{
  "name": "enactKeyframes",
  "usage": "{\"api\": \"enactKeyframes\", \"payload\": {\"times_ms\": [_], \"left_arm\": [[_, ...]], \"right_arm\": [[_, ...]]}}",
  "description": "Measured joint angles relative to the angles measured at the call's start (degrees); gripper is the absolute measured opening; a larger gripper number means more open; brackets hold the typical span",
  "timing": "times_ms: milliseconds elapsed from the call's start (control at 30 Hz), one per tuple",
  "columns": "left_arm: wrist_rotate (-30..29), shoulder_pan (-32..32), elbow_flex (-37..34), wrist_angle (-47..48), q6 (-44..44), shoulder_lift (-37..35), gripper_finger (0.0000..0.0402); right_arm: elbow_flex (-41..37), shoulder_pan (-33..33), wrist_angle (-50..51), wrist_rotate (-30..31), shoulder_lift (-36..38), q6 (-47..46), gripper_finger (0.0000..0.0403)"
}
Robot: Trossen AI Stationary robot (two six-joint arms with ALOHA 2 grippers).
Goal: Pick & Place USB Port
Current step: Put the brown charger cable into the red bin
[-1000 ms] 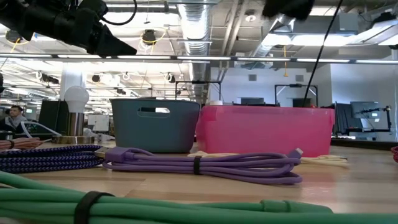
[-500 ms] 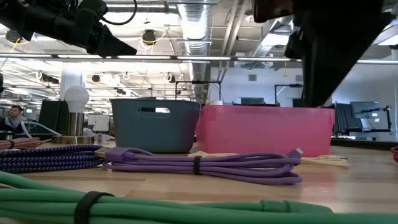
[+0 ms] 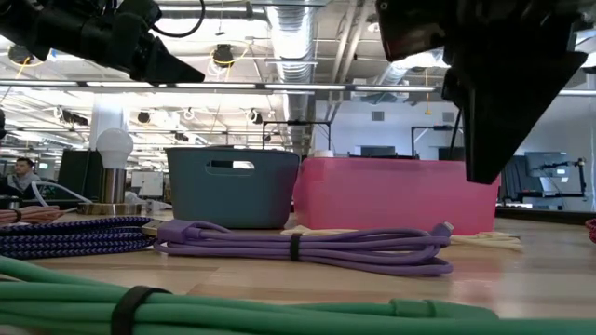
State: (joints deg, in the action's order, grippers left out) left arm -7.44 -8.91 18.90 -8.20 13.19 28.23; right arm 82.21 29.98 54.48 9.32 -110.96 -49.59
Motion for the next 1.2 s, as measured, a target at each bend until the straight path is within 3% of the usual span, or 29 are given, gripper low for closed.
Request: {"api": "enactKeyframes", "payload": {"times_ms": [333,867,1200], "left_arm": [[0.00,-0.02,0.00,0.00,0.02,0.00,0.0012],[0.00,-0.02,0.00,0.00,0.02,0.00,0.0012],[0.00,-0.02,0.00,0.00,0.02,0.00,0.0012]], "right_arm": [[0.00,0.00,-0.46,1.14,-1.54,-0.02,0.0175],[0.10,-0.80,-0.74,4.46,-6.51,1.05,0.0129],[0.28,-1.62,-2.15,4.23,-8.94,1.68,0.0122]]}}
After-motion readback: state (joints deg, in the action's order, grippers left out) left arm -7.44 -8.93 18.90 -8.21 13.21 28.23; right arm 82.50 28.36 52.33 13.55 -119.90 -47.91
